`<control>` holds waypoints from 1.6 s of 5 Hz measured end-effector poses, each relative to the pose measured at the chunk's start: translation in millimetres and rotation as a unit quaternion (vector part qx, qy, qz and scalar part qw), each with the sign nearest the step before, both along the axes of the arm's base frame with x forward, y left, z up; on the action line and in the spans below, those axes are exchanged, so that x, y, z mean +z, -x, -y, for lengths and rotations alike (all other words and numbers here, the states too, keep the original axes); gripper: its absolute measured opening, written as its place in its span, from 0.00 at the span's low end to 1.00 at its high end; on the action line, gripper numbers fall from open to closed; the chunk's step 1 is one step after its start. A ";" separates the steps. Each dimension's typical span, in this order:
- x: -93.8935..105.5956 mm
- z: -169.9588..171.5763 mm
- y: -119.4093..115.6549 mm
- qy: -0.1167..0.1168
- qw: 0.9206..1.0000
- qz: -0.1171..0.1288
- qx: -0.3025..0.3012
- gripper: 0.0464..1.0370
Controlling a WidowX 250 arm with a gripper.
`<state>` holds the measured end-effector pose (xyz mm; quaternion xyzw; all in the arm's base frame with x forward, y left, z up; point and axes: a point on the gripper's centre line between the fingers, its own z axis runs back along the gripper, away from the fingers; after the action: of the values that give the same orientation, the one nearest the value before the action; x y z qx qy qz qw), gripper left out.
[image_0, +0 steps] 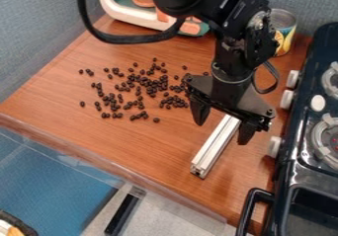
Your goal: Sweep into pile
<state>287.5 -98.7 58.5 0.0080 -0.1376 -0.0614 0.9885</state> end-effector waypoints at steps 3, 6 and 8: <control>-30.3 -6.1 1.1 -0.010 0.999 -0.036 -0.008 0.96; -42.2 -10.0 -2.1 0.003 0.998 -0.062 -0.008 0.65; -41.0 -9.8 -0.3 0.009 0.997 -0.074 0.009 0.33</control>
<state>287.8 -88.9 17.5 -0.0042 -0.0649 -0.0513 0.9966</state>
